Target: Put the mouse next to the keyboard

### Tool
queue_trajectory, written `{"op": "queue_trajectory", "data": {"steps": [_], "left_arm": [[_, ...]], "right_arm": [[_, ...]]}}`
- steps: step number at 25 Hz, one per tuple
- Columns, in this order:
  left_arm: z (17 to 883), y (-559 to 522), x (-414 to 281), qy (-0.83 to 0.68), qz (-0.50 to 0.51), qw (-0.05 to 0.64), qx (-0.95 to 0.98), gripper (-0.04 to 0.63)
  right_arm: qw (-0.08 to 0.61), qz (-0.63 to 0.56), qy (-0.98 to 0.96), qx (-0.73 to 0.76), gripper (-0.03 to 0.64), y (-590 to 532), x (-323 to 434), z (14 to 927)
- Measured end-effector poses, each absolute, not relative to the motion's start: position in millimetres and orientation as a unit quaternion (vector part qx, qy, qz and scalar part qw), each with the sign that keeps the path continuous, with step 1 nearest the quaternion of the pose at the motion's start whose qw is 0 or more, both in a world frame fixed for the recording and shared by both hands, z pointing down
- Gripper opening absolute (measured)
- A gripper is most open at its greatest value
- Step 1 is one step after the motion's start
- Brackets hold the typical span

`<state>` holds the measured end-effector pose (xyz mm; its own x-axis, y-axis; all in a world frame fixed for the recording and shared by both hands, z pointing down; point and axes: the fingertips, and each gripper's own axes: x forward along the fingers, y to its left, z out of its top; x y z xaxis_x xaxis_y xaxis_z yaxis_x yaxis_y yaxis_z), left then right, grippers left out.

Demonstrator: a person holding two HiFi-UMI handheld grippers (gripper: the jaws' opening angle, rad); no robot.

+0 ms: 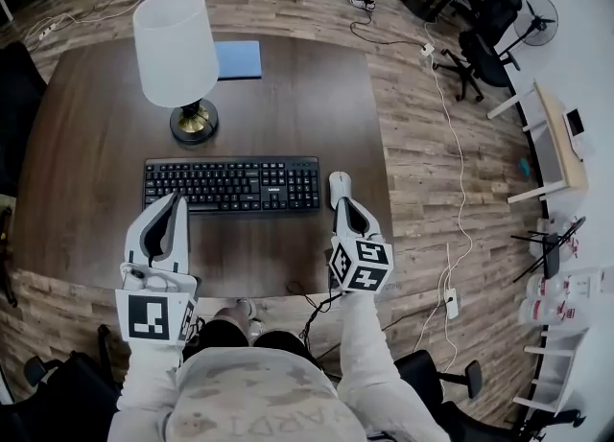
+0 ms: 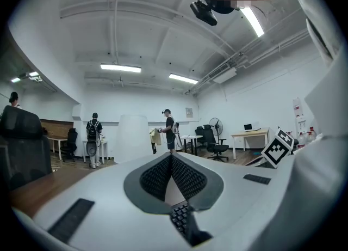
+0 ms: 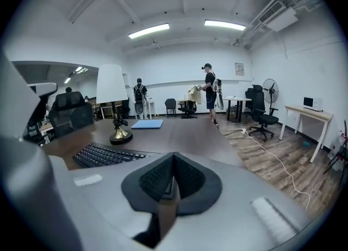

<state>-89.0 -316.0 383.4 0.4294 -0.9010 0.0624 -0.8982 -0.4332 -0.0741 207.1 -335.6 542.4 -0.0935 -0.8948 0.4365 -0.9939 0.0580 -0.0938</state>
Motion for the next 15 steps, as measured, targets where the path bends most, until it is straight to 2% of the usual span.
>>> {"op": "queue_trajectory", "data": {"steps": [15], "left_arm": [[360.2, -257.6, -88.4, 0.53, -0.032, 0.033, -0.847, 0.006]], "right_arm": [[0.089, 0.122, -0.737, 0.658, 0.009, -269.4, 189.9, 467.8]]}}
